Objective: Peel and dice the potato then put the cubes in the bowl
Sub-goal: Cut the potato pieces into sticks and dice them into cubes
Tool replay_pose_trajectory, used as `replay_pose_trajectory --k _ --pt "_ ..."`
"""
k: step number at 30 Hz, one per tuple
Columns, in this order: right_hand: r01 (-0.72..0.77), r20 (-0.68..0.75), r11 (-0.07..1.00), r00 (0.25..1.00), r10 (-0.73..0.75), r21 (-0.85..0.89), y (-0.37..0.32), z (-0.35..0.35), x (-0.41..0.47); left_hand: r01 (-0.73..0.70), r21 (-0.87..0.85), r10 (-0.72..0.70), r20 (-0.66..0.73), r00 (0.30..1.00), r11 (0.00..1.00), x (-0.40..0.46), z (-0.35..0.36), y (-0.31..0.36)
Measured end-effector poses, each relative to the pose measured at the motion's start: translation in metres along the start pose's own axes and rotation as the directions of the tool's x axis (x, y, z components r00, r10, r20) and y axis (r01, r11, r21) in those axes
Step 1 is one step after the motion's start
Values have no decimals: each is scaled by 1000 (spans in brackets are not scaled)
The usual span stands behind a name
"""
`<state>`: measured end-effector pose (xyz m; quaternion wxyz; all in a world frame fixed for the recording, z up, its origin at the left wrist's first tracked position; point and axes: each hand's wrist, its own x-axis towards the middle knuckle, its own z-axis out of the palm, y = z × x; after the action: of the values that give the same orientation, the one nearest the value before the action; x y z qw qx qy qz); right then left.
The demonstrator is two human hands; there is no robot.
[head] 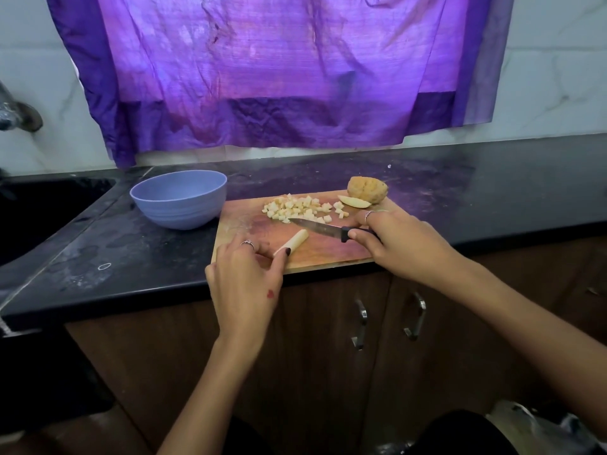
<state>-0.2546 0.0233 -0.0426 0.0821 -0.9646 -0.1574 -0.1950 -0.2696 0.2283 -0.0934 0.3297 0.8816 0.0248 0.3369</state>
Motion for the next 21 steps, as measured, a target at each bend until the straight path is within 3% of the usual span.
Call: replay_pose_trajectory --k 6,21 --pt "-2 15 1000 1000 2 -8 -5 1 1 21 -3 -21 19 1000 1000 2 2 0" --pt "0 230 995 973 24 -102 -23 -10 6 11 -15 -11 10 1000 1000 1 6 -1"
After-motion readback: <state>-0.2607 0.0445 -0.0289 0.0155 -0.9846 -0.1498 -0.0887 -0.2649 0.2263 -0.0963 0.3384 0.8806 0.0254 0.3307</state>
